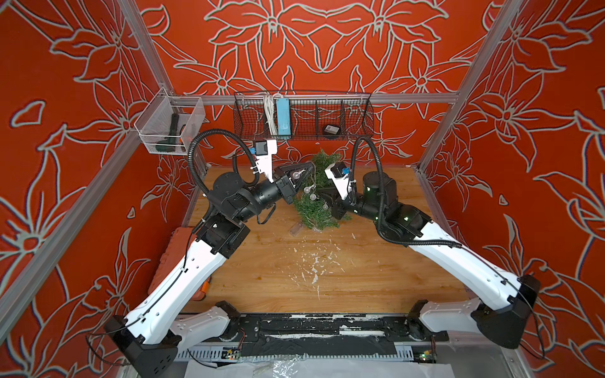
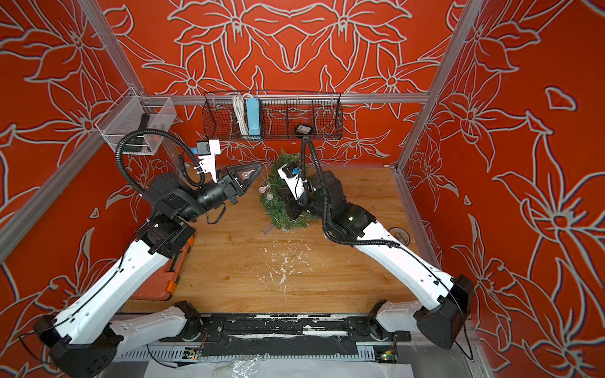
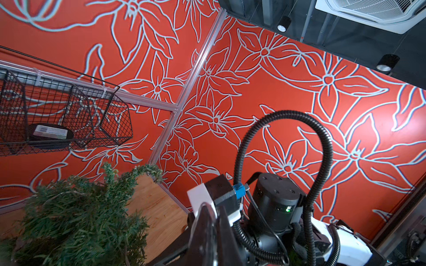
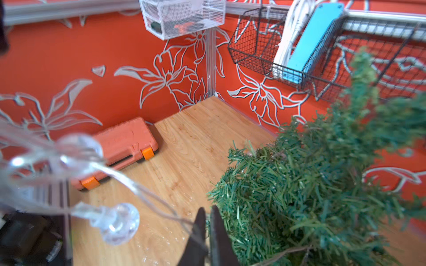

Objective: Remove string lights from the small christmas tree
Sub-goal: Pick up the light string from the Christmas tree, then remove the light string from the Christmas tree.

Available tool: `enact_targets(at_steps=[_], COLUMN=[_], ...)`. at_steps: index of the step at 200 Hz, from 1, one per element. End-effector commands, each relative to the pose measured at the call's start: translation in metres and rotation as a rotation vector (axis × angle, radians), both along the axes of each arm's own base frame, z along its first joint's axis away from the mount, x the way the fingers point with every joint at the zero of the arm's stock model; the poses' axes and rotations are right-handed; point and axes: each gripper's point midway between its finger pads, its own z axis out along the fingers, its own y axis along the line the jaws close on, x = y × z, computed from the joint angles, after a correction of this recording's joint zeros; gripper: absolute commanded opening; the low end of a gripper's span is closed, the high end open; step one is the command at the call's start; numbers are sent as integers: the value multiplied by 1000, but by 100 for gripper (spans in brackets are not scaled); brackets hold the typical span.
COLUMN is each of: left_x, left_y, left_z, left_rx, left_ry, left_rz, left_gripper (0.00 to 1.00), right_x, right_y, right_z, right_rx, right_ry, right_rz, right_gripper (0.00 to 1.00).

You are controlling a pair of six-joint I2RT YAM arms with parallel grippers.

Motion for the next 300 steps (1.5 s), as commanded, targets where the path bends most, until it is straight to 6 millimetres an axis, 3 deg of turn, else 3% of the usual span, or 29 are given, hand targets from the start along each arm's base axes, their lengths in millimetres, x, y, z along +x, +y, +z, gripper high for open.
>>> enact_targets(at_steps=[1, 34, 74, 126, 157, 196, 224, 300], left_x=[-11, -7, 0, 29, 48, 63, 72, 72], left_y=[-9, -27, -55, -99, -120, -133, -142, -142], left_z=[24, 24, 26, 31, 18, 0, -13, -21], left_rx=[-25, -4, 22, 52, 86, 104, 135, 157], left_ry=[-57, -44, -35, 9, 50, 86, 113, 101], left_rz=[-55, -97, -140, -194, -206, -204, -204, -195], left_gripper=[0, 0, 16, 22, 35, 46, 56, 63], right_x=[3, 8, 20, 45, 66, 96, 107, 134], right_y=[-15, -48, -88, -134, -151, -168, -174, -189], right_z=[40, 68, 99, 127, 129, 124, 121, 106], right_rx=[91, 153, 231, 313, 345, 393, 409, 414], right_ry=[-65, -103, -135, -159, -143, -109, -102, -117], right_rz=[-50, -144, -255, -397, -436, -430, -419, -385], right_gripper=[0, 0, 0, 0, 0, 0, 0, 0])
